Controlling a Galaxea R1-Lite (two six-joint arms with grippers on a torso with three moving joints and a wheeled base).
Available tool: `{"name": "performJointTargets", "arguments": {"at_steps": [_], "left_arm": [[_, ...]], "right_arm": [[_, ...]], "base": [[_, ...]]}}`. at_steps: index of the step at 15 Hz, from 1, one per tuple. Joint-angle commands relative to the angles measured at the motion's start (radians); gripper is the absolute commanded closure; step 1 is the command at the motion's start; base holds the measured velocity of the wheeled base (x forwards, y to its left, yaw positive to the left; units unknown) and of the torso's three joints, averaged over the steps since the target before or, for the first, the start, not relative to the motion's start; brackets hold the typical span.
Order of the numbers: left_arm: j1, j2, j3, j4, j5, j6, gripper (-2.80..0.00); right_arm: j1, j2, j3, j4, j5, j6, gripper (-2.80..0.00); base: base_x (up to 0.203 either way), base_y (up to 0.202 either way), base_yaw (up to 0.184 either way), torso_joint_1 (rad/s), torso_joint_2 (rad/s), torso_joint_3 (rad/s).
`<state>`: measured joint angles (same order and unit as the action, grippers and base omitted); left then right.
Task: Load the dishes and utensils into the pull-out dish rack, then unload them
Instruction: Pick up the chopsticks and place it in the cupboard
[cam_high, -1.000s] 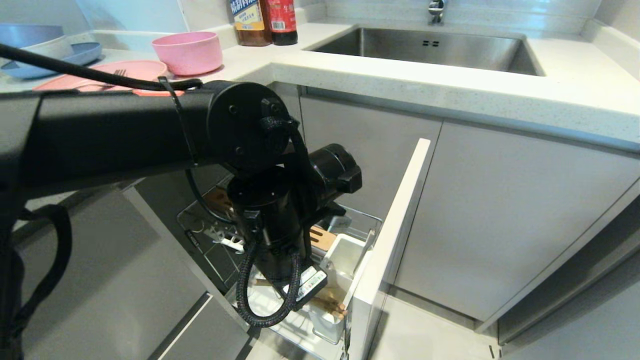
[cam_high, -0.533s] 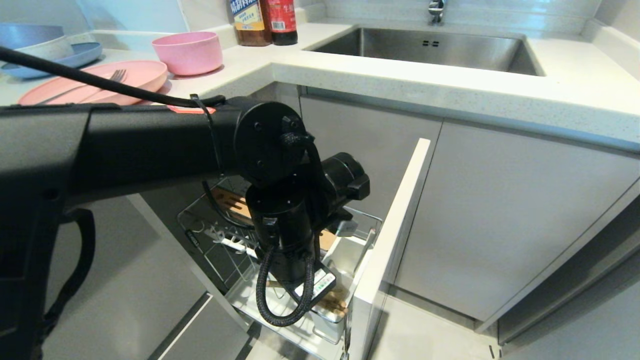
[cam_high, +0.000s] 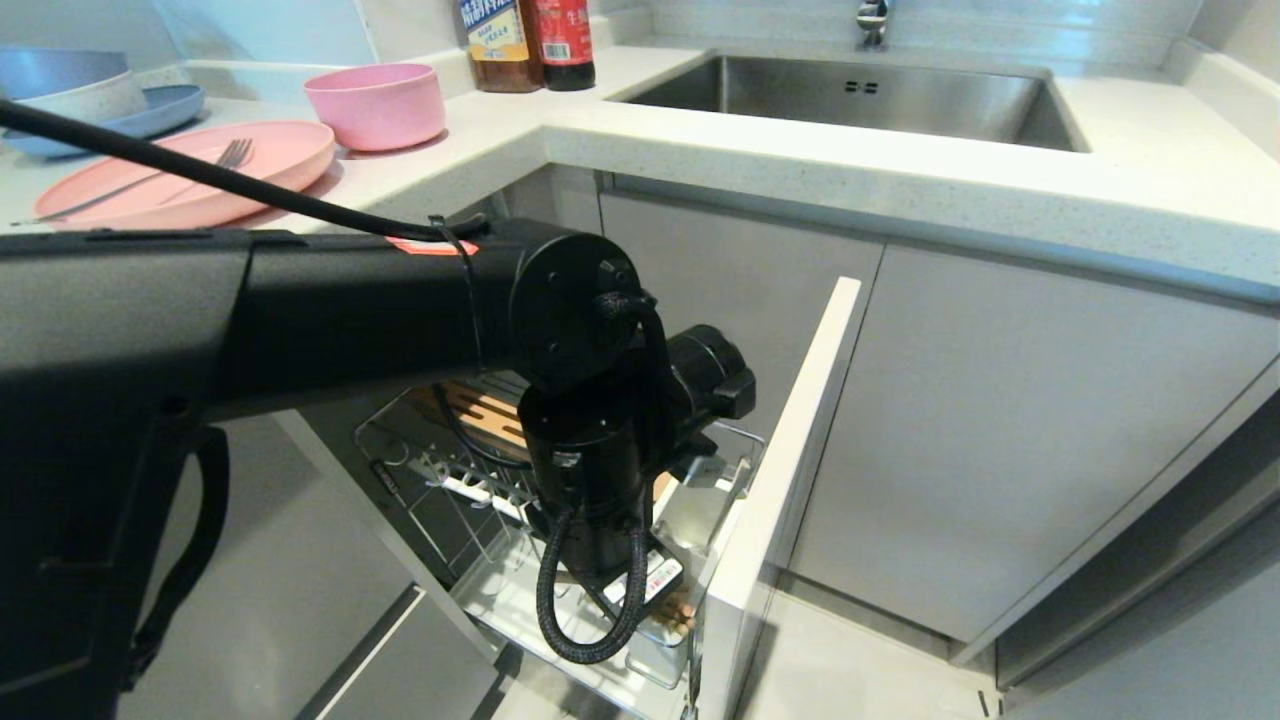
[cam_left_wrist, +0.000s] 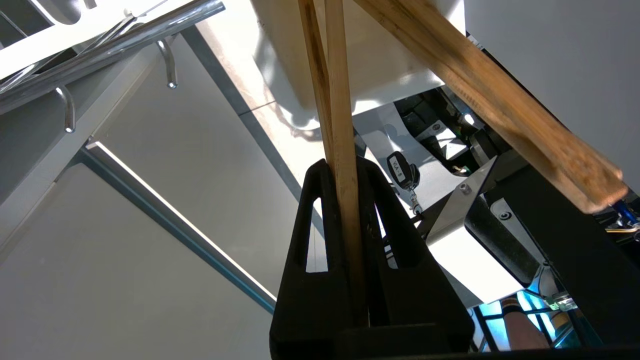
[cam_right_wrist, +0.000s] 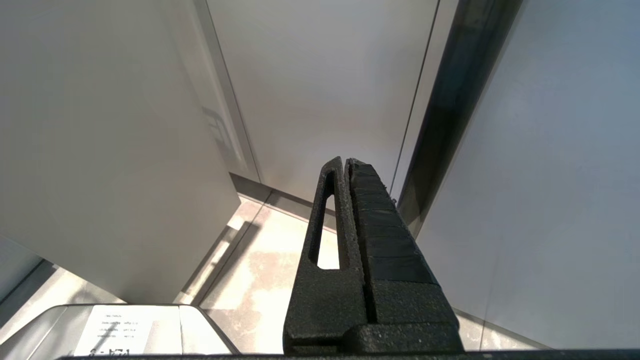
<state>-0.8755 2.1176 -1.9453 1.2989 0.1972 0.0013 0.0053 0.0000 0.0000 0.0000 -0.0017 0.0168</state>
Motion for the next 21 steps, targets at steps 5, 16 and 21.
{"name": "performJointTargets", "arguments": {"at_steps": [5, 16, 21], "left_arm": [[-0.001, 0.036, 0.0, -0.006, 0.002, 0.0, 0.0], [0.0, 0.064, -0.003, -0.025, 0.005, 0.0, 0.0], [-0.002, 0.051, -0.002, -0.023, 0.005, 0.0, -2.8]], "right_arm": [[0.001, 0.0, 0.002, 0.0, 0.0, 0.0, 0.0], [0.001, 0.0, 0.002, 0.0, 0.0, 0.0, 0.0], [0.001, 0.0, 0.002, 0.0, 0.0, 0.0, 0.0]], "base": [[0.0, 0.0, 0.0, 0.0, 0.0, 0.0], [0.0, 0.0, 0.0, 0.0, 0.0, 0.0], [0.0, 0.0, 0.0, 0.0, 0.0, 0.0]]}}
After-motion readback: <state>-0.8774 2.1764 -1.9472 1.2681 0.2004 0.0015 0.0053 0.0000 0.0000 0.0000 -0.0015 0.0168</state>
